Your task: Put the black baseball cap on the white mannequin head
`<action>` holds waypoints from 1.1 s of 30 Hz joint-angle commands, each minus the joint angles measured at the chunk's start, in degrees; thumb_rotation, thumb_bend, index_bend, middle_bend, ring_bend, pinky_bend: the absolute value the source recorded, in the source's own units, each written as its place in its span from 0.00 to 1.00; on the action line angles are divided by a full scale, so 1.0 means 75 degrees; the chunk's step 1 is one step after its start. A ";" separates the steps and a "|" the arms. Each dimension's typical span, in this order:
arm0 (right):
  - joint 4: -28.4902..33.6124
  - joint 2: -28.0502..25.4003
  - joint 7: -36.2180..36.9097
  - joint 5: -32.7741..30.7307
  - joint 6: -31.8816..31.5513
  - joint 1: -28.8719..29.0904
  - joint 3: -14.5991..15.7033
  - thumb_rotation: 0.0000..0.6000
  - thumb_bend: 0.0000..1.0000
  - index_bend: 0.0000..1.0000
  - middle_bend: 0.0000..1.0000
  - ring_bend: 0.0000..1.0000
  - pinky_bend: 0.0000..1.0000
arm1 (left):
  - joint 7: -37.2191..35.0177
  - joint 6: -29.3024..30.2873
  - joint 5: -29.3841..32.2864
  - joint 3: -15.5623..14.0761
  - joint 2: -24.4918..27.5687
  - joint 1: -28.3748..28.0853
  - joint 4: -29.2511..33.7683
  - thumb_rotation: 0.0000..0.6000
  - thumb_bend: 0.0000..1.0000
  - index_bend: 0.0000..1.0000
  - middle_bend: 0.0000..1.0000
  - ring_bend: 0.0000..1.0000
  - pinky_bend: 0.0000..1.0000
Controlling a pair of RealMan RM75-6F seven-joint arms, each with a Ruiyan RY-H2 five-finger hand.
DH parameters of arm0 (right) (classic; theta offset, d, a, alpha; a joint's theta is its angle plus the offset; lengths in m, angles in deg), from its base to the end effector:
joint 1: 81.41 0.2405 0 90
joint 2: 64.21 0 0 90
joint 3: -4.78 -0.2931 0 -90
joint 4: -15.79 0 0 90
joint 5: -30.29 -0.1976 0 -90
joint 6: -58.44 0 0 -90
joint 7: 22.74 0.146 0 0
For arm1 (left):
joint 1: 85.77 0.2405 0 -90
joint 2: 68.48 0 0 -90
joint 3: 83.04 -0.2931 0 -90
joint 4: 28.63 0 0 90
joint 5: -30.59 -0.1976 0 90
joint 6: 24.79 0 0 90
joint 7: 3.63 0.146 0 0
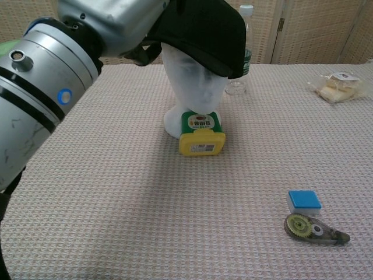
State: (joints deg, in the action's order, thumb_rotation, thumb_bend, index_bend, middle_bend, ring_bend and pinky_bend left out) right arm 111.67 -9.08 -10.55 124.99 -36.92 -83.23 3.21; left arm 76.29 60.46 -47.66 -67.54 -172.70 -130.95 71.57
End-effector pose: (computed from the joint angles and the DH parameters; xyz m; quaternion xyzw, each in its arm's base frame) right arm -0.3215 -0.1397 0.2447 0.5692 -0.3791 0.4636 0.5633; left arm -0.0286 0.3038 0.0097 -0.6712 -0.0257 -0.4234 0.6079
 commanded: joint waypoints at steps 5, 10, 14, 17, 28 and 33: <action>-0.0006 -0.0004 0.0038 0.0058 -0.0091 -0.0036 0.0018 1.00 0.18 0.00 0.00 0.00 0.00 | -0.0108 0.0076 0.0155 -0.0161 0.0119 0.0264 0.0061 1.00 0.38 0.31 0.53 0.44 0.66; 0.0032 0.0001 -0.0010 0.0000 -0.0117 -0.0066 0.0006 1.00 0.18 0.00 0.00 0.00 0.00 | -0.0170 0.0108 0.0336 -0.0185 0.0299 0.0446 0.0142 1.00 0.38 0.30 0.53 0.44 0.66; 0.0026 0.0010 -0.0018 0.0023 -0.0169 -0.0089 0.0007 1.00 0.18 0.00 0.00 0.00 0.00 | -0.0345 0.0091 0.0445 -0.0150 0.0488 0.0549 0.0181 1.00 0.38 0.30 0.53 0.44 0.66; 0.0023 0.0022 -0.0045 0.0017 -0.0156 -0.0084 0.0003 1.00 0.18 0.00 0.00 0.00 0.00 | -0.0447 0.0105 0.0474 -0.0207 0.0556 0.0630 0.0197 1.00 0.38 0.30 0.53 0.44 0.66; 0.0040 0.0012 -0.0058 0.0086 -0.0283 -0.0166 0.0040 1.00 0.19 0.00 0.00 0.00 0.00 | -0.0586 0.0007 0.0772 -0.0216 0.0811 0.0788 0.0304 1.00 0.38 0.26 0.45 0.37 0.63; 0.0040 0.0045 -0.0125 0.0127 -0.0340 -0.0195 0.0045 1.00 0.19 0.00 0.00 0.00 0.00 | -0.1098 -0.0057 0.0997 -0.0206 0.1007 0.0943 0.0221 1.00 0.35 0.22 0.40 0.33 0.58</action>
State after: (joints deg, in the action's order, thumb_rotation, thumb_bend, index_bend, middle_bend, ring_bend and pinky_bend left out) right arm 111.96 -8.78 -11.42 125.92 -39.43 -84.66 3.55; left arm 69.42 60.27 -40.90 -69.16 -165.81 -124.43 73.46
